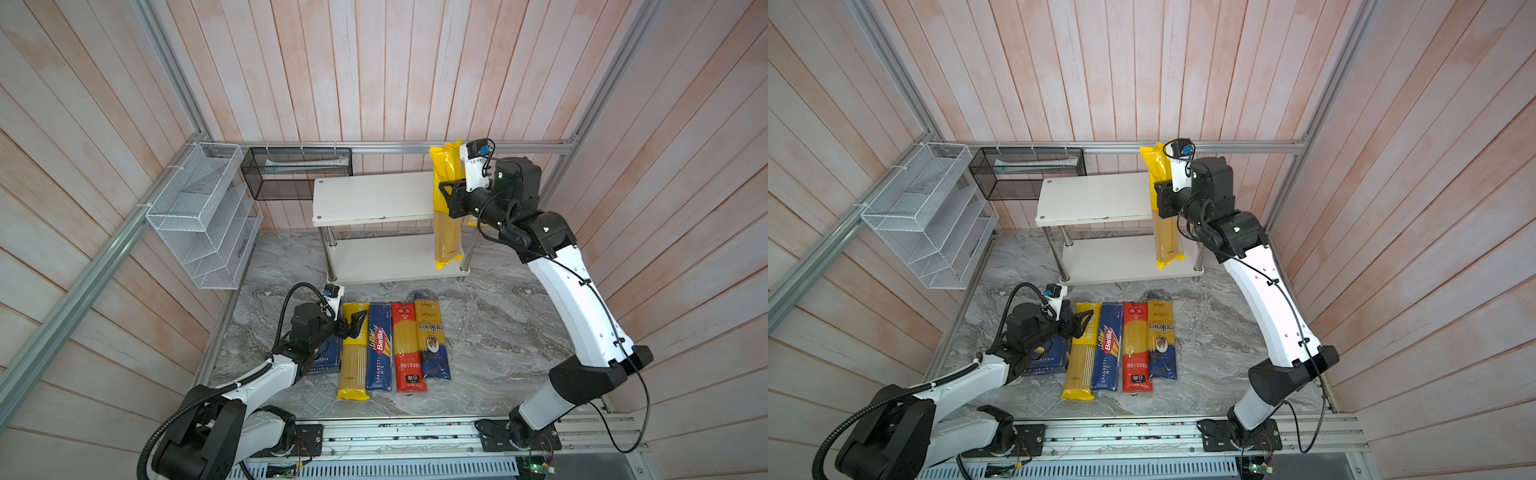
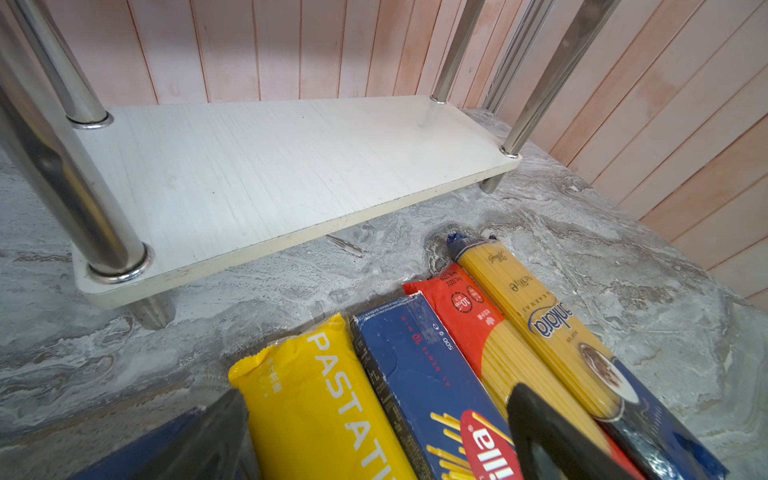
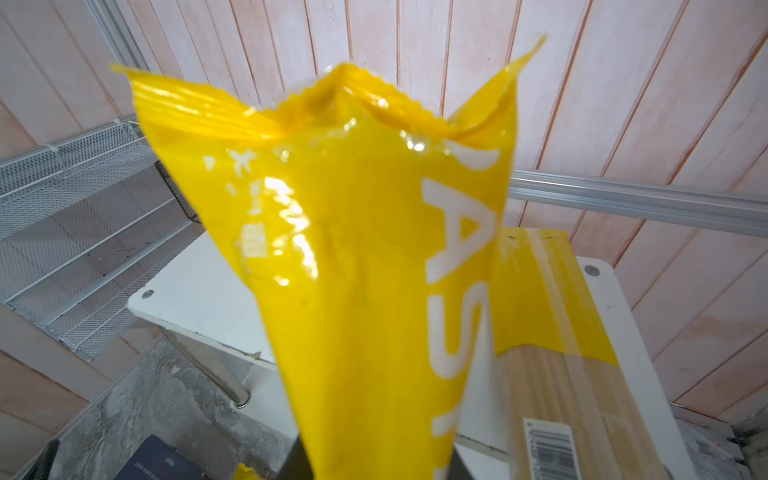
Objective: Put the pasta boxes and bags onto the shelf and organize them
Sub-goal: 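Carry the hanging yellow bag up toward the shelf top with the right gripper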
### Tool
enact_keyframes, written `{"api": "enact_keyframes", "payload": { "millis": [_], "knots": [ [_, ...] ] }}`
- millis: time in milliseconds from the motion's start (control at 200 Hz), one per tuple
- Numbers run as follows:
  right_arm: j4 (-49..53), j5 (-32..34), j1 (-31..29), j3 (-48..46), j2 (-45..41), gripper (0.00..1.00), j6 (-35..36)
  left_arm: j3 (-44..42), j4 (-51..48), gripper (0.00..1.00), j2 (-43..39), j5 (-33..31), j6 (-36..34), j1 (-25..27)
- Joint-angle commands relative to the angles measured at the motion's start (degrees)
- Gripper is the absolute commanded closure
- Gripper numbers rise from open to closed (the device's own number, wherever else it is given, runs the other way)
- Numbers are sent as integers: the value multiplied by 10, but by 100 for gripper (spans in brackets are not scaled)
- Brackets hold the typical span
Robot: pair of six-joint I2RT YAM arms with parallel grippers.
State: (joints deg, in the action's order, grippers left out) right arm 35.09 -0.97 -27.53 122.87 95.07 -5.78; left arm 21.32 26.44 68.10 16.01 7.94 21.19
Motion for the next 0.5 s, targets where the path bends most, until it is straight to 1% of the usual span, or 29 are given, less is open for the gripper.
{"api": "enact_keyframes", "payload": {
  "millis": [0,80,230,320,495],
  "knots": [
    [-24,-26,28,71,25,97,0,7,4,0,2,1,-9,2],
    [-22,-35,36,100,47,97,-3,6,4,0,1,1,-9,2],
    [-42,-44,39,113,70,97,0,5,5,0,-2,2,-7,2],
    [-40,-49,43,139,90,97,-4,5,5,1,-2,3,-7,2],
    [-44,-36,45,194,129,97,-7,4,4,0,-3,0,-8,2]
  ]
}}
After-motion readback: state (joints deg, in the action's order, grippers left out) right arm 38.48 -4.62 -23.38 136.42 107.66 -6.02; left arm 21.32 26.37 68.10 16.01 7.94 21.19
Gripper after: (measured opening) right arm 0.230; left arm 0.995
